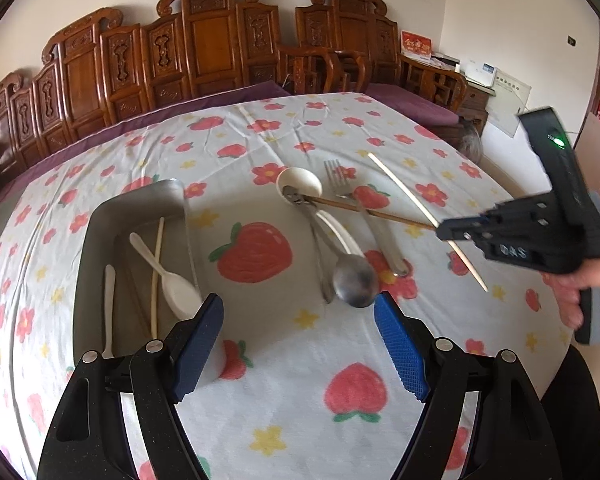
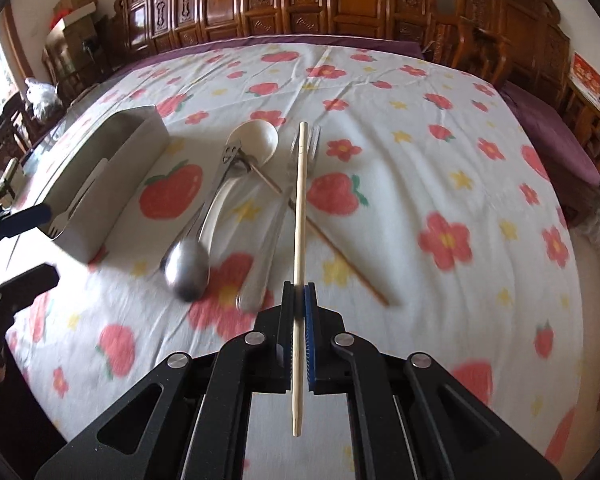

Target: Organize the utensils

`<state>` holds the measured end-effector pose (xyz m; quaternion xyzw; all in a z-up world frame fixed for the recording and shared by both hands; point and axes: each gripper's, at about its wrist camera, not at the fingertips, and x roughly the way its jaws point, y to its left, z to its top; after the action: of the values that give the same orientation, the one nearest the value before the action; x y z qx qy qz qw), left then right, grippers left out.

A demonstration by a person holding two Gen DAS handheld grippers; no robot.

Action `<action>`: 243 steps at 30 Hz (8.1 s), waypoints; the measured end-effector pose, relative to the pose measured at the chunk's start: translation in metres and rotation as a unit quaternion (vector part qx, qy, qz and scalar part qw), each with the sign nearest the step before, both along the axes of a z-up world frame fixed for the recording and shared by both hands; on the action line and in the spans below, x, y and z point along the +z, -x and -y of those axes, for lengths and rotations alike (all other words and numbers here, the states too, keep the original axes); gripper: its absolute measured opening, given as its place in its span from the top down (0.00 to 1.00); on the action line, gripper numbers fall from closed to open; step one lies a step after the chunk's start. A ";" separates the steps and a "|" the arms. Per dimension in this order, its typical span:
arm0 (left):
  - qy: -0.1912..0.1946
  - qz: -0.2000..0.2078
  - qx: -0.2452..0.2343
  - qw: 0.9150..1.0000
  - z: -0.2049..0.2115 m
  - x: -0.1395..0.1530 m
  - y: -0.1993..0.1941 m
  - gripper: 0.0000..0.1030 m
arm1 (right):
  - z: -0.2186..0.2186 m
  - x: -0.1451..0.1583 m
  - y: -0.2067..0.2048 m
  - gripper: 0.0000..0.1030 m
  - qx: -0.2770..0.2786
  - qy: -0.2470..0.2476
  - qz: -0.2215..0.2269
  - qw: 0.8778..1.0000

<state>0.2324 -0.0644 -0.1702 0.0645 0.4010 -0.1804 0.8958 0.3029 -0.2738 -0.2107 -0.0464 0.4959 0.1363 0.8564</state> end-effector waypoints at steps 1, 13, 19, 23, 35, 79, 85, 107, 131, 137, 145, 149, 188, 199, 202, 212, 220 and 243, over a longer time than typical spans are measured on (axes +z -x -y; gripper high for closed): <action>-0.003 0.000 -0.001 1.000 0.004 0.001 0.001 0.28 | 0.003 0.003 0.008 0.94 -0.004 -0.006 0.004 1.000; -0.019 -0.030 -0.018 0.999 0.047 -0.011 -0.011 0.46 | 0.026 0.033 0.057 0.94 -0.012 -0.061 0.029 0.998; -0.013 -0.056 -0.011 0.998 0.060 -0.024 -0.037 0.51 | 0.036 0.037 0.064 0.94 -0.010 -0.076 0.033 0.997; -0.015 -0.070 -0.011 0.997 0.066 -0.032 -0.053 0.52 | 0.043 0.037 0.064 0.94 -0.006 -0.075 0.037 0.996; 0.001 -0.125 0.004 0.992 0.066 -0.060 -0.079 0.65 | 0.064 0.035 0.057 0.94 -0.024 -0.114 0.024 0.993; -0.024 -0.108 0.011 0.994 0.032 0.011 -0.020 0.95 | 0.028 0.031 0.059 0.94 -0.004 -0.123 0.014 0.992; -0.014 -0.104 0.015 0.994 0.013 0.024 -0.022 0.95 | 0.002 0.040 0.050 0.94 0.005 -0.121 0.011 0.993; -0.005 -0.126 0.073 0.989 -0.097 0.009 -0.064 0.95 | -0.131 0.052 -0.011 0.94 0.074 -0.130 -0.008 0.989; 0.020 -0.123 0.104 0.987 -0.136 0.001 -0.083 0.93 | -0.180 0.040 -0.036 0.94 0.092 -0.133 -0.030 0.986; 0.024 -0.107 0.125 0.986 -0.160 0.016 -0.072 0.93 | -0.206 0.035 -0.052 0.94 0.093 -0.158 -0.043 0.982; 0.028 -0.094 0.148 0.984 -0.187 0.029 -0.059 0.92 | -0.238 0.022 -0.070 0.94 0.086 -0.164 -0.050 0.982; 0.028 -0.088 0.153 0.984 -0.195 0.034 -0.056 0.92 | -0.243 0.013 -0.073 0.94 0.079 -0.158 -0.053 0.983; 0.033 -0.045 0.117 0.992 -0.128 0.078 -0.023 0.62 | -0.082 0.083 0.024 0.87 0.047 -0.070 0.049 0.995; 0.038 -0.054 0.086 0.994 -0.082 0.062 -0.029 0.38 | -0.022 0.052 0.008 0.82 -0.006 -0.039 0.034 0.999; 0.035 -0.060 0.077 0.995 -0.070 0.055 -0.031 0.35 | -0.016 0.039 -0.001 0.82 -0.014 -0.040 0.022 0.999; 0.022 -0.079 0.054 0.995 -0.040 0.036 -0.034 0.30 | -0.029 -0.010 -0.043 0.82 -0.010 -0.023 -0.012 1.000; 0.013 -0.091 0.045 0.995 -0.029 0.027 -0.034 0.30 | -0.026 -0.034 -0.072 0.82 -0.018 -0.016 -0.029 0.999; 0.007 -0.112 0.020 0.994 0.011 -0.006 -0.065 0.33 | -0.015 -0.032 -0.054 0.91 -0.028 -0.044 -0.034 0.998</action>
<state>0.2972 -0.0749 -0.1762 0.0295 0.4985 -0.1716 0.8492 0.3571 -0.2583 -0.2423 0.0094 0.5192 0.1354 0.8438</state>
